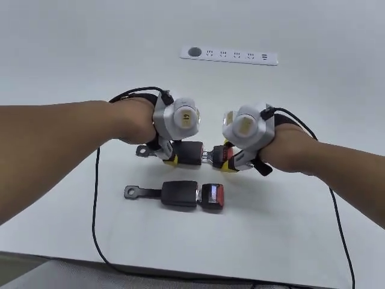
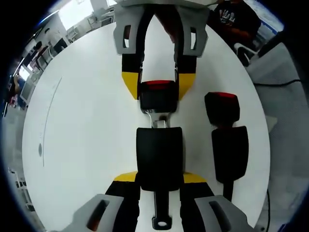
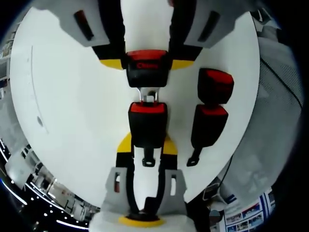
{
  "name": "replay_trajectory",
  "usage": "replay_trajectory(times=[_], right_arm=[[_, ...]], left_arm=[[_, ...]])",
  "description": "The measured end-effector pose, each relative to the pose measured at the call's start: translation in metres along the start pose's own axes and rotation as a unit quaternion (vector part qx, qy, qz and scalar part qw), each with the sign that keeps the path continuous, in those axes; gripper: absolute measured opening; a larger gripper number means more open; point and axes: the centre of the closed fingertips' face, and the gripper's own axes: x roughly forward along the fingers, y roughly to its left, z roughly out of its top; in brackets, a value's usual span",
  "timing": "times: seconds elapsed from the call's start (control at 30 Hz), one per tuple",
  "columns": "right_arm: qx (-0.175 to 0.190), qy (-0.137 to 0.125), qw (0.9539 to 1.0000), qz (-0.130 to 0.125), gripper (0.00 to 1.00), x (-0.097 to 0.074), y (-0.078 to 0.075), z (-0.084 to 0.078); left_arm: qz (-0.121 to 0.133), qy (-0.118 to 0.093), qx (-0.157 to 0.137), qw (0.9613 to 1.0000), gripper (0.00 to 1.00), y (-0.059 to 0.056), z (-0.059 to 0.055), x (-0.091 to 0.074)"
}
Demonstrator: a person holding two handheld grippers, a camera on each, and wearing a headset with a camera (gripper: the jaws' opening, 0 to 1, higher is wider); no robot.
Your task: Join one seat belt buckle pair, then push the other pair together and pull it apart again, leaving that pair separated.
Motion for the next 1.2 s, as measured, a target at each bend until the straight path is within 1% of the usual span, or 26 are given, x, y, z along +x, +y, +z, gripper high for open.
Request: replay_trajectory(times=[0.07,0.1,0.2,0.27,0.33,0.37,0.4,0.47,0.53,0.6,0.7,0.8,0.97,1.1,1.13,1.2], right_arm=[[0.005,-0.009,0.9999,0.0,0.34,0.0,0.0,0.002],[0.007,-0.01,0.9999,-0.001,0.34,-0.001,0.001,0.002],[0.013,-0.007,0.9999,-0.001,0.34,0.002,0.0,0.006],[0.013,-0.002,0.9999,0.0,0.34,0.003,0.0,0.008],[0.01,-0.004,0.9999,0.0,0.34,0.004,0.0,0.01],[0.014,-0.011,0.9998,0.001,0.33,0.006,0.001,0.015],[0.014,-0.012,0.9998,-0.001,0.33,0.008,0.001,0.019],[0.015,-0.006,0.9999,-0.003,0.34,0.01,0.001,0.023],[0.012,-0.004,0.9999,0.001,0.34,0.009,0.001,0.02],[0.016,-0.015,0.9997,0.011,0.34,0.008,0.0,0.018],[0.019,-0.017,0.9995,0.017,0.35,0.008,0.002,0.02],[0.019,-0.014,0.9995,0.018,0.35,0.006,0.006,0.021],[0.027,-0.017,0.9994,0.014,0.36,0.004,0.009,0.022],[0.028,-0.022,0.9993,0.014,0.37,0.002,0.009,0.021],[0.027,-0.023,0.9992,0.016,0.37,0.002,0.009,0.02],[0.021,-0.024,0.9993,0.02,0.37,0.001,0.009,0.018]], left_arm=[[-0.001,-0.005,0.003,1.0,0.31,0.0,0.0,0.0],[-0.001,-0.008,-0.001,1.0,0.31,0.0,0.0,-0.001],[-0.002,-0.013,0.0,0.9999,0.31,-0.001,0.001,-0.002],[-0.002,-0.019,0.001,0.9998,0.31,-0.002,0.002,-0.002],[-0.003,-0.022,0.003,0.9998,0.31,-0.002,0.002,-0.002],[-0.003,-0.022,0.006,0.9997,0.31,-0.002,0.003,-0.002],[-0.003,-0.021,0.006,0.9998,0.31,-0.002,0.003,-0.002],[-0.002,-0.017,0.007,0.9998,0.31,-0.002,0.004,-0.002],[-0.002,-0.014,0.007,0.9999,0.32,-0.002,0.004,-0.002],[-0.002,-0.012,0.007,0.9999,0.32,-0.003,0.004,-0.002],[-0.001,-0.008,0.006,1.0,0.32,-0.003,0.005,-0.002],[0.0,-0.004,0.003,1.0,0.32,-0.003,0.005,-0.002],[0.001,-0.001,-0.004,1.0,0.32,-0.003,0.004,-0.003],[0.003,-0.006,-0.012,0.9999,0.32,-0.003,0.003,-0.003],[0.003,-0.013,-0.014,0.9998,0.32,-0.002,0.002,-0.003],[0.002,-0.018,-0.012,0.9998,0.32,-0.003,0.002,-0.003]])
